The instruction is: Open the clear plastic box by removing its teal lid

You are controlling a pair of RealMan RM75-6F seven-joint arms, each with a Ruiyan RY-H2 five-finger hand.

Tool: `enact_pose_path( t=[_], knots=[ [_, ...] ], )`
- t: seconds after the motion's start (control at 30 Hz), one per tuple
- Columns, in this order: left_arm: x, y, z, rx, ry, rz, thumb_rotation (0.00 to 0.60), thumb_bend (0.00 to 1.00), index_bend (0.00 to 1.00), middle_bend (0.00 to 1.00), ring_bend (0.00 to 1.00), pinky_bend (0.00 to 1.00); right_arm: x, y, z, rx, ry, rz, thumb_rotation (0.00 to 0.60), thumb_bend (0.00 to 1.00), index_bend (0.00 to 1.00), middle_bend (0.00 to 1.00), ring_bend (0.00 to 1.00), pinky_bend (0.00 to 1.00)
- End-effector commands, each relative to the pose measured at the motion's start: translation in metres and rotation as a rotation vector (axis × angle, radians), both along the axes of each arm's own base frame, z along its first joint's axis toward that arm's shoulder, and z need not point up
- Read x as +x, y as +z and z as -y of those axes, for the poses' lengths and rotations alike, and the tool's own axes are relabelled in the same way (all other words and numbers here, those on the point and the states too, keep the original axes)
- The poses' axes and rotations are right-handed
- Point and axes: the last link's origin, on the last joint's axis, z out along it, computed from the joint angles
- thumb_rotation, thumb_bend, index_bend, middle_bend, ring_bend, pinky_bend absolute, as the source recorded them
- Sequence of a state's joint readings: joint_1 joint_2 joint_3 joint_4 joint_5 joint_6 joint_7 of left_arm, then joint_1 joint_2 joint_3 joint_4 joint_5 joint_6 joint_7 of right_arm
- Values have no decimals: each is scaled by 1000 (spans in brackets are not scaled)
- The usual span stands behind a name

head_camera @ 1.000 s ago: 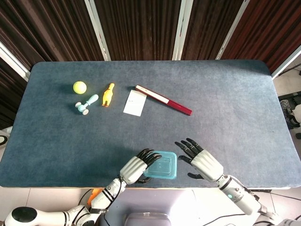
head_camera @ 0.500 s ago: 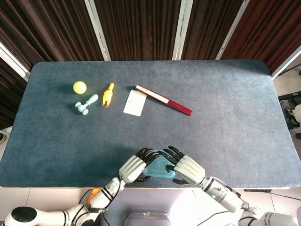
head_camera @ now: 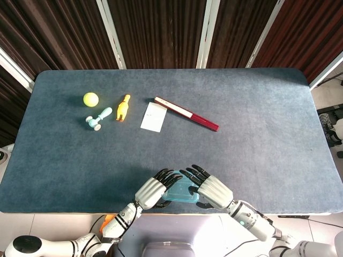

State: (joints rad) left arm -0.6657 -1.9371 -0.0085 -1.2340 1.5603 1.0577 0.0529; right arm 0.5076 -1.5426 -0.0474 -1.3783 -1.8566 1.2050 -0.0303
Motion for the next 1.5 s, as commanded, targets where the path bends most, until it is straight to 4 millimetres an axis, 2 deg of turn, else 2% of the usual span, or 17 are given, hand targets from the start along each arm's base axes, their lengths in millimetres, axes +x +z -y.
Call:
enact_pose_path(
  t=[0.03,1.5],
  knots=[
    [0,0,0,0,-1,-1,600,363,56,266,157,225,0,0,0,1,-1,0,600,325,649,94,0,0],
    [-4,-2,-1,3,5,-17,600,364,56,266,157,221,3,-6,-1,28,-12,10,600,324,649,94,0,0]
  ],
)
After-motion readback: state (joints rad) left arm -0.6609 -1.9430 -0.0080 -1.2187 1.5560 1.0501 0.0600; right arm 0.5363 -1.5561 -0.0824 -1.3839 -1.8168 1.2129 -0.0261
